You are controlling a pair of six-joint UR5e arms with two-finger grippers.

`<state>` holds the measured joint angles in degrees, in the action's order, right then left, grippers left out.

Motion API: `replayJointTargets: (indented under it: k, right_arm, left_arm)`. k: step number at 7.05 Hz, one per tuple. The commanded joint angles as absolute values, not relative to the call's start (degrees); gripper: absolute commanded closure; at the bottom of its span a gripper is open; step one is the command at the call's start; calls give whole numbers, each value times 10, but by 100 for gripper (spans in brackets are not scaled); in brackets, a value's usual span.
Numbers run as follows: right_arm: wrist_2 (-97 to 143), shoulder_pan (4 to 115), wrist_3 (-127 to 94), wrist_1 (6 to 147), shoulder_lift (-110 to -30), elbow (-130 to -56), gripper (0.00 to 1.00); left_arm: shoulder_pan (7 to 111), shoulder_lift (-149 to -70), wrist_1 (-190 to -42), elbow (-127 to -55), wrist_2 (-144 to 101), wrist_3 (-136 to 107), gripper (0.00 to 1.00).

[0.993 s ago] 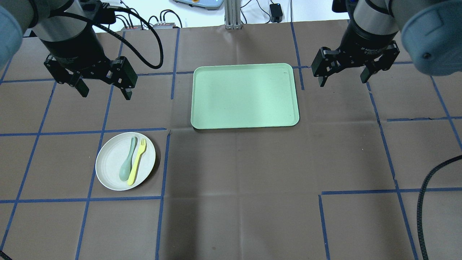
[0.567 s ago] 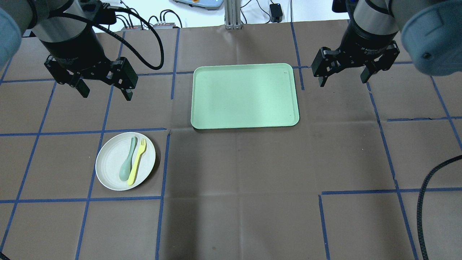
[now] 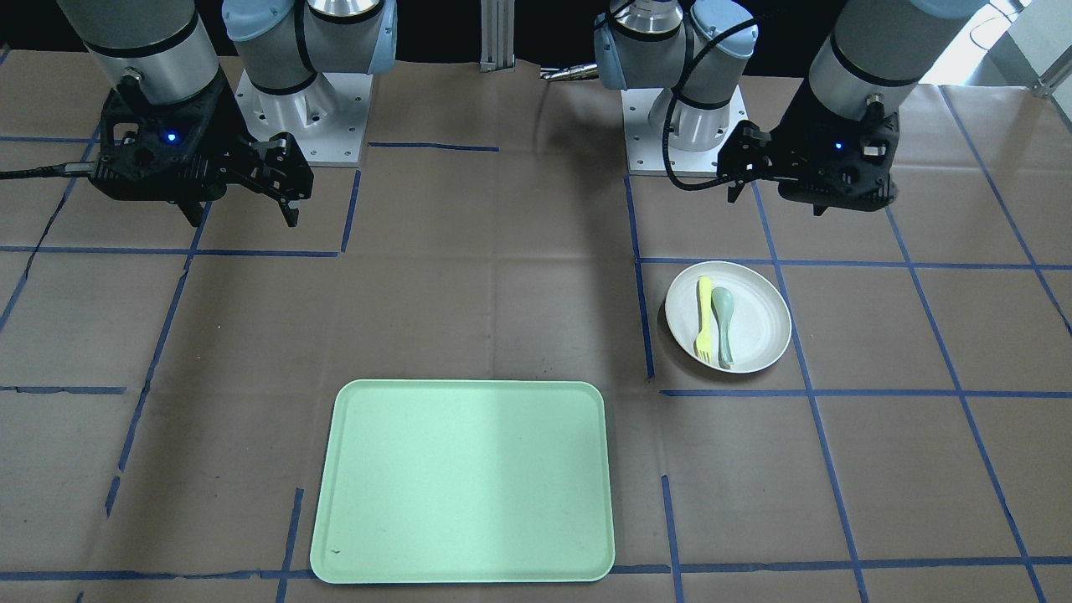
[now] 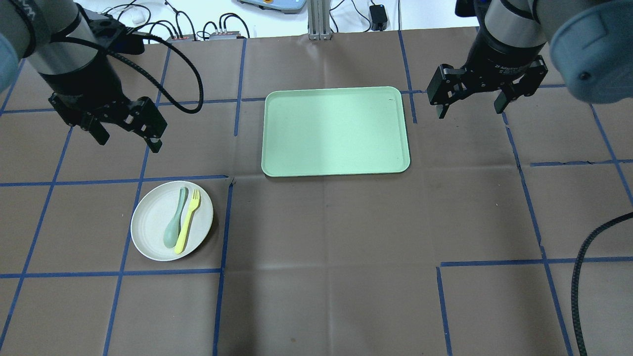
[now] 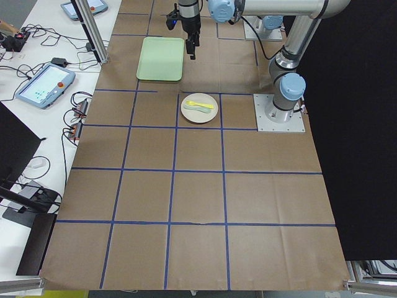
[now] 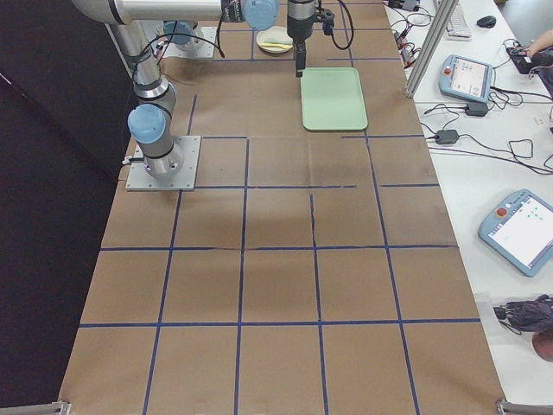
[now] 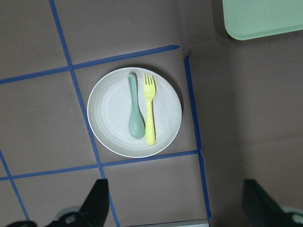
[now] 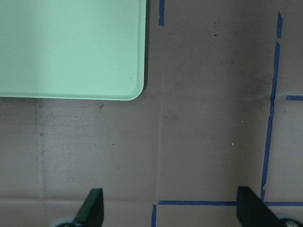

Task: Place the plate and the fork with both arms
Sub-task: 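Move the left gripper down to the rim of the white plate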

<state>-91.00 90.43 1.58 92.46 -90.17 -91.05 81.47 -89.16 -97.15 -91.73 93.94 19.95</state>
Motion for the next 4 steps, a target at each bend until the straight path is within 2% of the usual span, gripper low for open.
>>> replayJointTargets:
  k: [1,4]
  right_arm:
    - [-910,902,16,924,-902,-911,0]
    - [-908,896,17,922,-902,-911,0]
  left_arm:
    - [718,-893,-884,-986,938,321,0]
    - [629,-909,-714,-1121,870,402,0]
